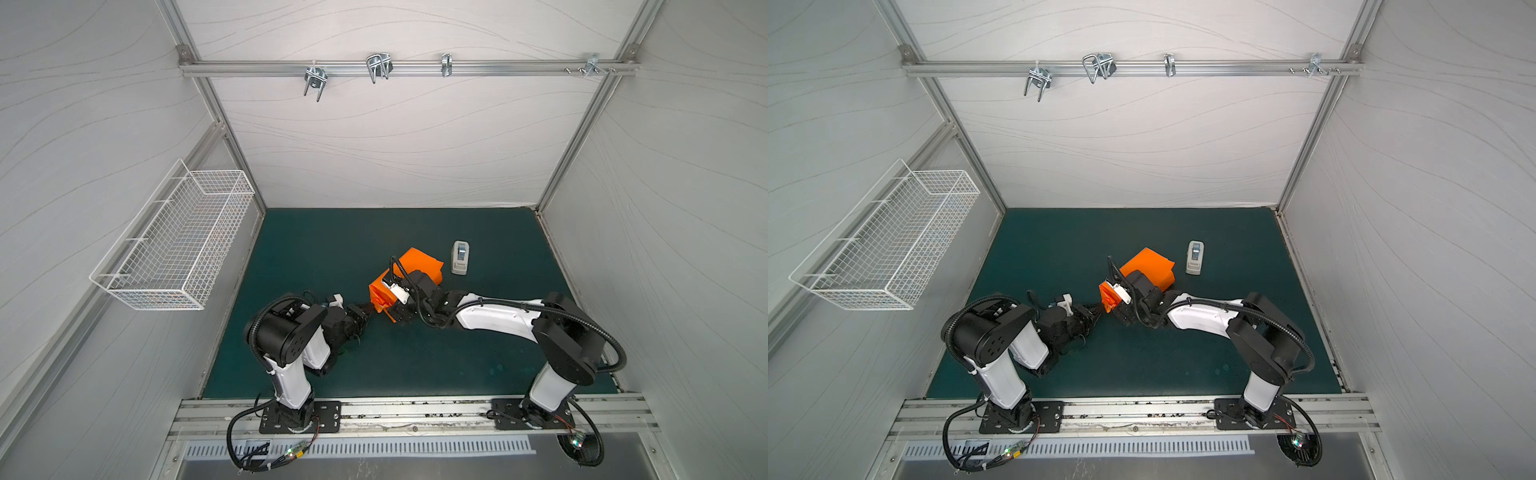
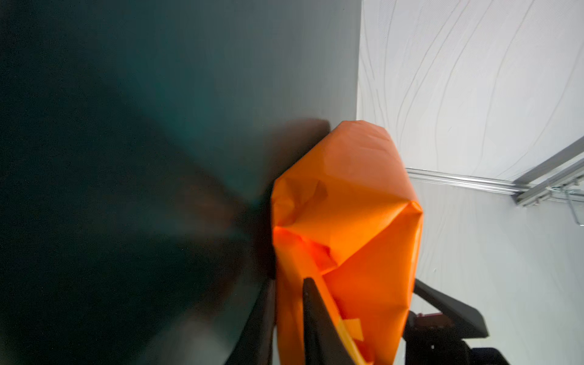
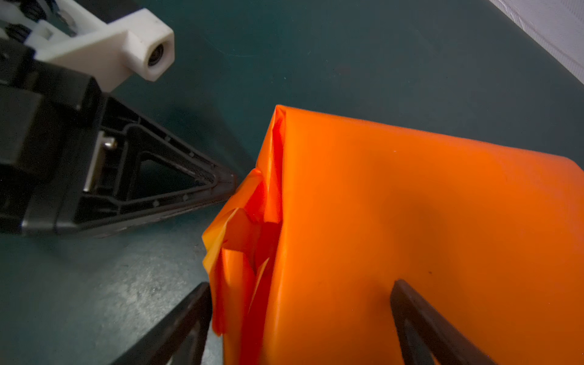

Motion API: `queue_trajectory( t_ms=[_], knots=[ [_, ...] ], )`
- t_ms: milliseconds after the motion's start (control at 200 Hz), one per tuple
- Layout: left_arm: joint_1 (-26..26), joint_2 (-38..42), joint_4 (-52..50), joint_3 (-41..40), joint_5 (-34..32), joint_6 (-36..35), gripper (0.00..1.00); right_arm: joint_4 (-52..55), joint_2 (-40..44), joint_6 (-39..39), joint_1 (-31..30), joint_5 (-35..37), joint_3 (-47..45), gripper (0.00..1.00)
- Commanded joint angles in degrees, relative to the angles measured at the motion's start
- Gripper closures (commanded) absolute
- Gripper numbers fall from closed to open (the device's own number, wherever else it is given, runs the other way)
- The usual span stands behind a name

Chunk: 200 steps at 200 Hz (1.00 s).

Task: Wrap a gift box in wrapping paper
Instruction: Fifth fold the wrapping paper around the gift box.

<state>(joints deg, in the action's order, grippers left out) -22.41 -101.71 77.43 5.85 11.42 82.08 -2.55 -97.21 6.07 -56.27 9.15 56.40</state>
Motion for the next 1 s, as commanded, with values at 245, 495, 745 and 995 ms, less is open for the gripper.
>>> queue_trajectory(
  t_ms=[245, 495, 745, 995],
  knots=[
    [-0.7, -1.1, 3.3, 0.2, 1.4, 7.9, 0.66, 4.2, 0.6, 0.4, -0.2, -2.4, -2.0, 0.12],
    [-2.6, 1.8, 3.2, 0.8, -0.9, 11.1, 0.63, 4.2, 0.5, 0.4, -0.2, -2.4, -1.9, 0.12],
    [-4.1, 1.5, 3.3, 1.8, -2.3, 13.2, 0.65, 4.2, 0.4, 0.5, -0.2, -2.4, -1.6, 0.12],
    [-4.6, 1.1, 3.2, 1.9, -3.5, 13.6, 0.64, 4.5, 0.1, 0.6, -0.2, -2.8, -1.1, 0.12]
  ],
)
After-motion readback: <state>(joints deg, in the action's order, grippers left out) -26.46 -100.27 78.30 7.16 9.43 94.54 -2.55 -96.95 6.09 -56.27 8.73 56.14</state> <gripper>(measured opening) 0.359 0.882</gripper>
